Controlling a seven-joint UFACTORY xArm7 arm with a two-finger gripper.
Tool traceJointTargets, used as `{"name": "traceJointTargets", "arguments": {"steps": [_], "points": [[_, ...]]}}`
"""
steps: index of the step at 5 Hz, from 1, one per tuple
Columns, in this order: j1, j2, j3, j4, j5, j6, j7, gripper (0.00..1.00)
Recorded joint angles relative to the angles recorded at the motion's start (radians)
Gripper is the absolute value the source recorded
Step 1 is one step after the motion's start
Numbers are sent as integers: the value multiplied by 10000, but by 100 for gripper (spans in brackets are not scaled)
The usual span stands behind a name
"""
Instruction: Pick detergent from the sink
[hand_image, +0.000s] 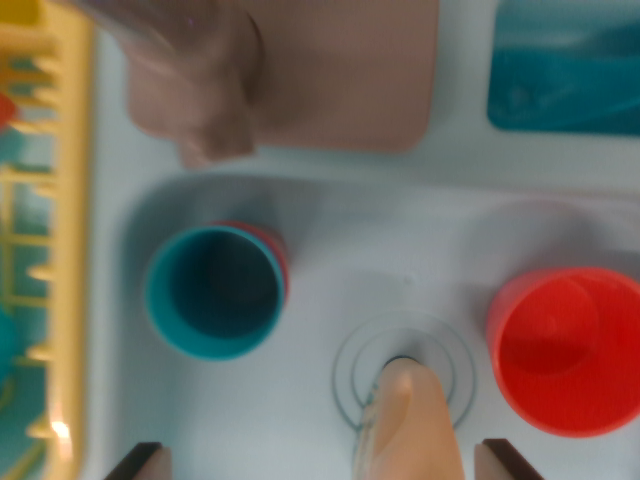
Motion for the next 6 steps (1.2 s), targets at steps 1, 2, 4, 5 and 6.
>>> {"name": "traceJointTargets", "arguments": {"steps": [1, 2, 4, 5, 6], "points": [[0, 0, 0, 0, 0, 0, 0, 0], [-47, 132, -71, -360, 1, -391, -163, 0], [-88, 249, -134, -678, 2, -736, -307, 0], [-88, 249, -134, -678, 2, -736, -307, 0], [-122, 347, -186, -944, 3, -1025, -428, 0]]}}
